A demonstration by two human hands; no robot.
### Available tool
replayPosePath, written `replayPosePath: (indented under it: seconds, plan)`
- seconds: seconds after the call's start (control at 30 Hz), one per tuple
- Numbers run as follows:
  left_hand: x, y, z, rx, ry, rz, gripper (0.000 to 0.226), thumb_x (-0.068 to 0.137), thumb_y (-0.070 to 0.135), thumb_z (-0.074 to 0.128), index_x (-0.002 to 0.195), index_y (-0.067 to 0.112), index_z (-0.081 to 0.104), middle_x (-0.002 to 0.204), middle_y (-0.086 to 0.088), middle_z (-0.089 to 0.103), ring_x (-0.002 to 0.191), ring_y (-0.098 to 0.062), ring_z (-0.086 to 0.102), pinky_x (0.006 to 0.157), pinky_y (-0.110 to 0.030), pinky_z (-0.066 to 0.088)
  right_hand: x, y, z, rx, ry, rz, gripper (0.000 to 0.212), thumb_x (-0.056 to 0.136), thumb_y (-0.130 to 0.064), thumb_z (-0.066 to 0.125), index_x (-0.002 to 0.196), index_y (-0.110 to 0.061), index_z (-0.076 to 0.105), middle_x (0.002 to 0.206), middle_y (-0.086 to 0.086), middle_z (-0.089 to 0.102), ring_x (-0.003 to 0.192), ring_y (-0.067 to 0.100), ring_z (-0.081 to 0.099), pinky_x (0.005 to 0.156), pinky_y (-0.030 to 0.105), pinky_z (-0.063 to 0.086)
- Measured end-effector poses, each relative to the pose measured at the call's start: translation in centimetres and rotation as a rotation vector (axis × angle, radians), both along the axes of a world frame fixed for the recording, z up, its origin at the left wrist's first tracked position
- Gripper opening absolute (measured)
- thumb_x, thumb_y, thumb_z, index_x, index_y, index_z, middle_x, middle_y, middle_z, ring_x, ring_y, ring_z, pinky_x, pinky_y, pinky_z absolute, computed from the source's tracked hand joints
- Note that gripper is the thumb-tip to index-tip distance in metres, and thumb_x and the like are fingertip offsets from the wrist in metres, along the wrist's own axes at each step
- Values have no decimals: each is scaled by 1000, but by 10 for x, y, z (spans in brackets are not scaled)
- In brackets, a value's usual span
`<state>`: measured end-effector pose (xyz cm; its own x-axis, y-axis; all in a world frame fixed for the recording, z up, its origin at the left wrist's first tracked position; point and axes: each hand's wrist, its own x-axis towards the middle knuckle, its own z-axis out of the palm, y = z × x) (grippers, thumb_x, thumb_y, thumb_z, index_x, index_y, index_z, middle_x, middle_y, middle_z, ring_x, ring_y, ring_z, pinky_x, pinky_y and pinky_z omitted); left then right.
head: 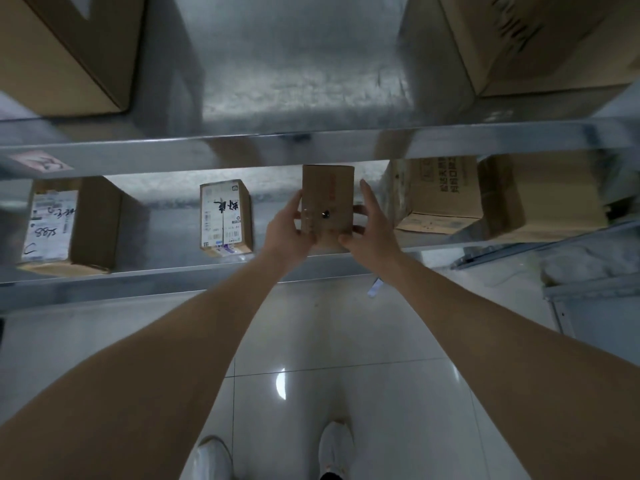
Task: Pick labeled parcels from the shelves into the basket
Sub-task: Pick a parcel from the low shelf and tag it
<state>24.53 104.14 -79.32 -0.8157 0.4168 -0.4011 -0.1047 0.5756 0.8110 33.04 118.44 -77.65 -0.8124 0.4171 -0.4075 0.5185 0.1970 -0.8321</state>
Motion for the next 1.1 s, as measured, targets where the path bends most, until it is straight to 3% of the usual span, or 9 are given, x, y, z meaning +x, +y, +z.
replayPosePath:
  seconds: [0.1, 0.27, 0.43, 0.53, 0.63, 0.73, 0.83, 0.97, 1.1]
  plan:
    - [19, -14, 18, 44, -44, 58, 76, 71, 5, 77, 136, 35, 53, 109, -5, 61, 96, -28, 67, 74, -41, 61, 14, -15, 20, 5, -21, 4, 102, 81, 5, 76, 161, -29, 21, 132, 6, 54, 107, 19, 64, 86, 38, 62]
    - [53, -44, 62, 125, -187, 134, 52, 85, 7, 73, 133, 19, 56, 108, -8, 68, 84, -10, 65, 52, -11, 50, 46, -39, 51, -52, -29, -34, 69, 80, -9, 82, 140, -24, 50, 123, 2, 63, 107, 15, 64, 76, 23, 56]
    - [84, -80, 119, 198, -221, 160, 43, 83, 47, 72, 114, 19, 60, 116, -1, 66, 99, -16, 65, 88, -39, 55, 81, -81, 111, -163, 69, -203, 6, 89, -22, 77, 91, -20, 72, 88, -2, 76, 82, 10, 73, 77, 29, 56]
    - [106, -105, 162, 205, -192, 185, 56, 76, 70, 67, 103, 22, 57, 106, -2, 66, 96, -18, 65, 87, -40, 54, 97, -109, 150, -187, 76, -265, 39, 88, -50, 72, 102, -13, 70, 95, 8, 76, 89, 24, 74, 80, 44, 60]
    - [126, -129, 210, 249, -132, 192, 42, 87, 51, 67, 108, 17, 57, 108, -6, 66, 95, -20, 64, 84, -38, 56, 120, -133, 197, -123, 21, -310, 60, 79, -66, 73, 111, -18, 56, 104, 1, 69, 94, 20, 69, 83, 44, 59]
    - [148, -153, 262, 277, -143, 156, 43, 94, 28, 65, 134, 18, 51, 116, -3, 66, 94, -10, 64, 63, -16, 49, 144, -151, 254, -162, 35, -274, 59, 85, -53, 76, 127, -20, 50, 111, -6, 64, 97, 11, 63, 74, 34, 54]
    - [172, -182, 320, 310, -133, 93, 50, 92, 8, 65, 136, 27, 51, 105, 4, 66, 92, -7, 63, 66, -15, 49, 173, -170, 309, -192, 51, -154, 87, 82, -38, 85, 152, -32, 34, 123, -3, 66, 110, 15, 65, 85, 34, 54]
    - [202, -217, 385, 335, -117, 34, 73, 84, -7, 69, 139, 33, 45, 116, -3, 63, 105, -18, 62, 60, -12, 52, 211, -193, 374, -200, 155, 30, 100, 77, 1, 84, 149, -41, 29, 137, 2, 53, 118, 20, 61, 74, 23, 58]
    - [233, -244, 440, 372, -74, -25, 72, 83, -7, 70, 143, 25, 45, 123, -2, 61, 107, -13, 61, 64, -14, 54, 241, -214, 430, -157, 203, 75, 108, 75, 8, 83, 153, -40, 25, 138, -1, 49, 120, 21, 60, 84, 35, 61]
